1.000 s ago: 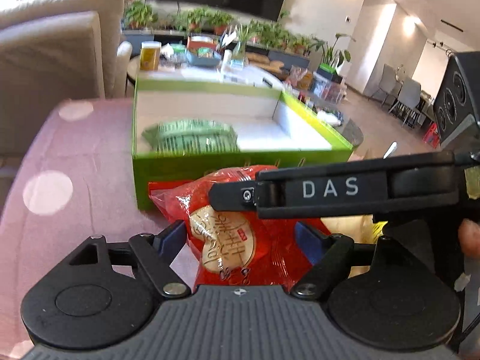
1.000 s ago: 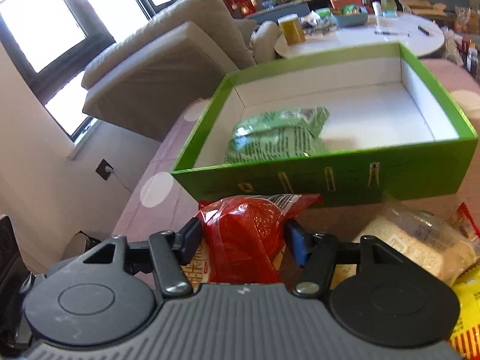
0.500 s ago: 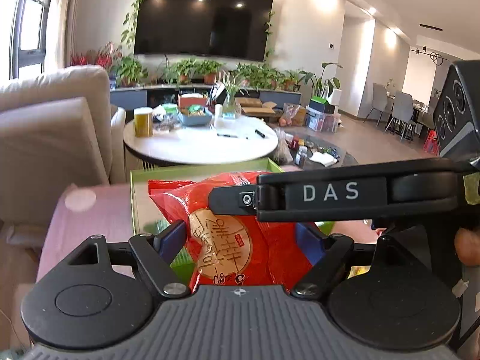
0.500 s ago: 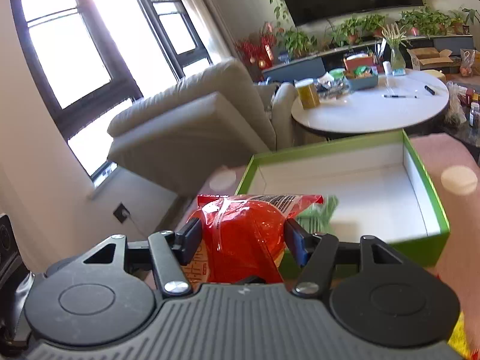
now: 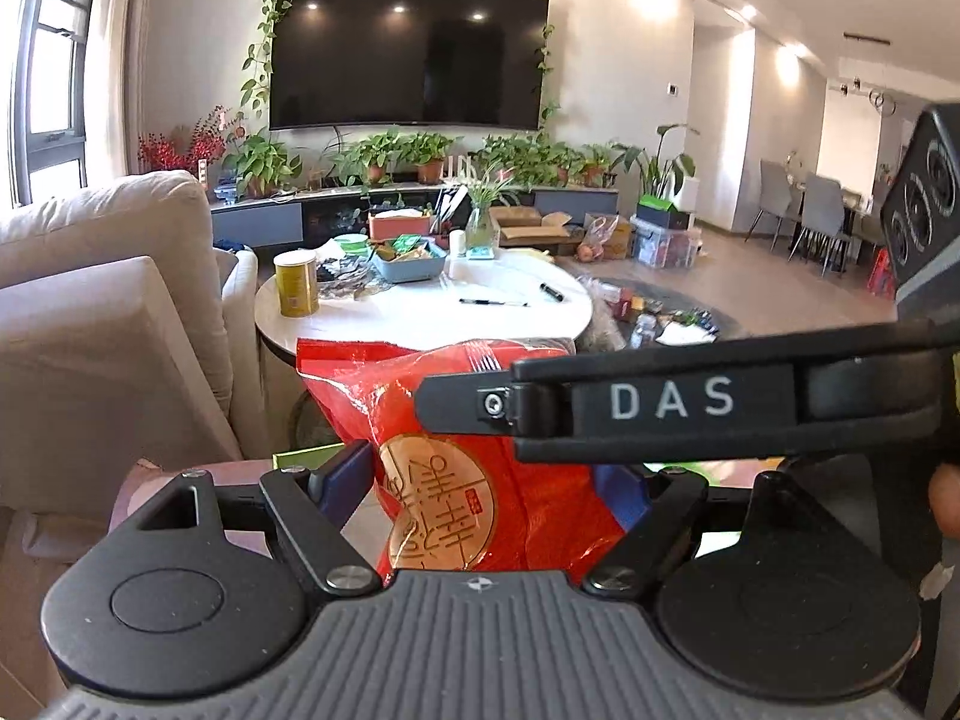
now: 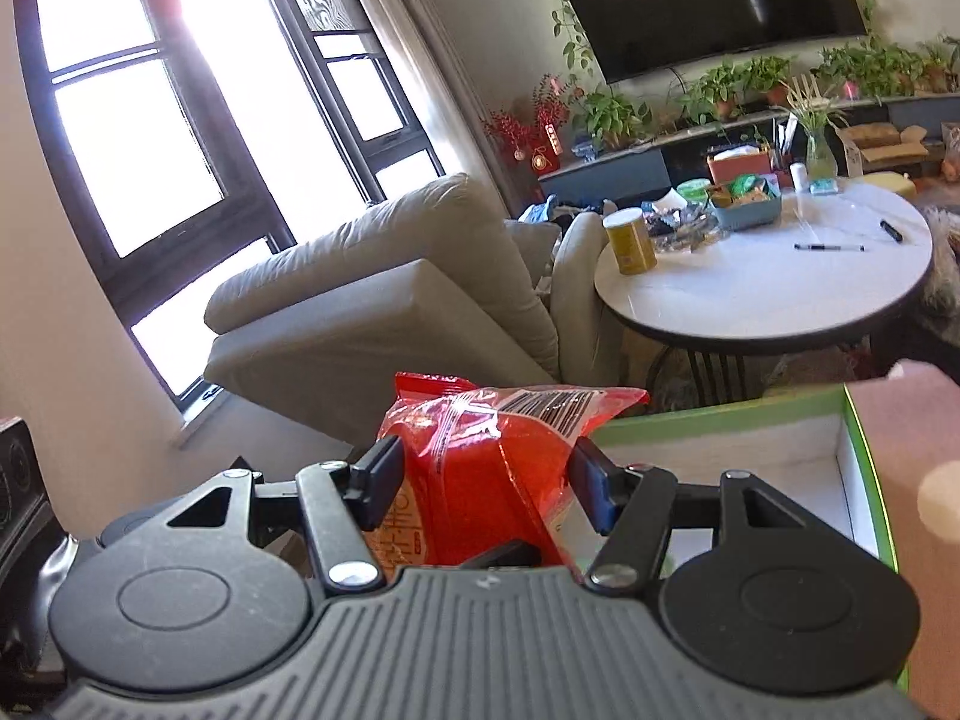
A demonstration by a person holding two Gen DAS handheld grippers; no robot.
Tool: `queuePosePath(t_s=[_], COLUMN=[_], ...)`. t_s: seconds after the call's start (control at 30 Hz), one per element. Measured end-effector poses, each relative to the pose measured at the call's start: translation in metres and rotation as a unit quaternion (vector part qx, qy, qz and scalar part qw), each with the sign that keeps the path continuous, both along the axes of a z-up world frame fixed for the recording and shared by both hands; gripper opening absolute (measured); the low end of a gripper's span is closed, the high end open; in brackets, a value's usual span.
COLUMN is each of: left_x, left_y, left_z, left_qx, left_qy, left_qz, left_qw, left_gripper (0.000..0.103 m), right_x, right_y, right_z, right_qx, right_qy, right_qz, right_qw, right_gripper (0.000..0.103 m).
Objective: Organize snacks
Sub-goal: 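Carry the red snack bag with the left tool and drop it into the box, then move the left tool to the wrapped bread loaf and grasp it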
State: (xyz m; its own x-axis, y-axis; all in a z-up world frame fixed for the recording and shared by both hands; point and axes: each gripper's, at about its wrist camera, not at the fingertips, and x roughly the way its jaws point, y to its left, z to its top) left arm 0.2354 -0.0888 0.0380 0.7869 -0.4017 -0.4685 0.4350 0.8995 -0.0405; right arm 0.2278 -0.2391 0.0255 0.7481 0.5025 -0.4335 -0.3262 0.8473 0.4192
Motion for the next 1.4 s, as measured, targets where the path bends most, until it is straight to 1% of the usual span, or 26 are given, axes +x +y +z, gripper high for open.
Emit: queuePosePath(t_s=[0.07,0.23,0.37,0.43,0.5,0.57,0.7,0.8,1.0,1.13,1.27,1.4], left_x=[0.01,0.032,0.042,0.041,0.038,0.033,0.021,0.013,-0.005,-0.03,-0.06,-0.087], left_y=[0.0,0.008,0.009,0.01,0.01,0.012,0.014,0.014,0.022,0.027,0.026,0.024], left_z=[-0.008,-0.033,-0.05,-0.052,-0.051,-0.048,-0.042,-0.038,-0.029,-0.019,-0.011,-0.011], left_qx=[0.009,0.009,0.017,0.02,0.039,0.046,0.038,0.037,0.028,0.018,0.013,0.01], left_qy=[0.008,0.043,0.066,0.055,0.036,0.025,0.02,0.018,0.04,0.034,0.022,0.02], left_qz=[0.003,0.012,0.017,0.023,0.041,0.049,0.045,0.046,0.067,0.075,0.066,0.062], left_qw=[0.9999,0.999,0.9975,0.998,0.9977,0.9974,0.9981,0.9981,0.9965,0.9965,0.9975,0.9979], left_gripper=[0.077,0.076,0.076,0.076,0.077,0.079,0.081,0.082,0.083,0.086,0.087,0.088], right_x=[0.009,0.027,0.034,0.037,0.04,0.036,0.018,0.006,-0.02,-0.035,-0.058,-0.081], right_y=[0.002,0.006,0.013,0.015,0.014,0.01,0.008,0.008,0.004,-0.002,-0.006,-0.011], right_z=[-0.005,-0.024,-0.042,-0.05,-0.053,-0.051,-0.033,-0.022,-0.012,-0.006,0.003,0.007], right_qx=[-0.002,0.006,-0.006,-0.007,-0.006,-0.011,-0.045,-0.044,-0.043,-0.034,-0.045,-0.049], right_qy=[0.002,0.026,0.05,0.062,0.071,0.071,0.035,0.025,0.017,0.017,0.005,-0.003], right_qz=[-0.001,0.002,0.004,0.003,-0.005,-0.035,-0.059,-0.044,-0.029,-0.021,-0.017,-0.011], right_qw=[1.0,1.0,0.999,0.998,0.997,0.997,0.997,0.998,0.999,0.999,0.999,0.999], right_gripper=[0.061,0.061,0.061,0.061,0.061,0.061,0.061,0.061,0.061,0.061,0.061,0.061])
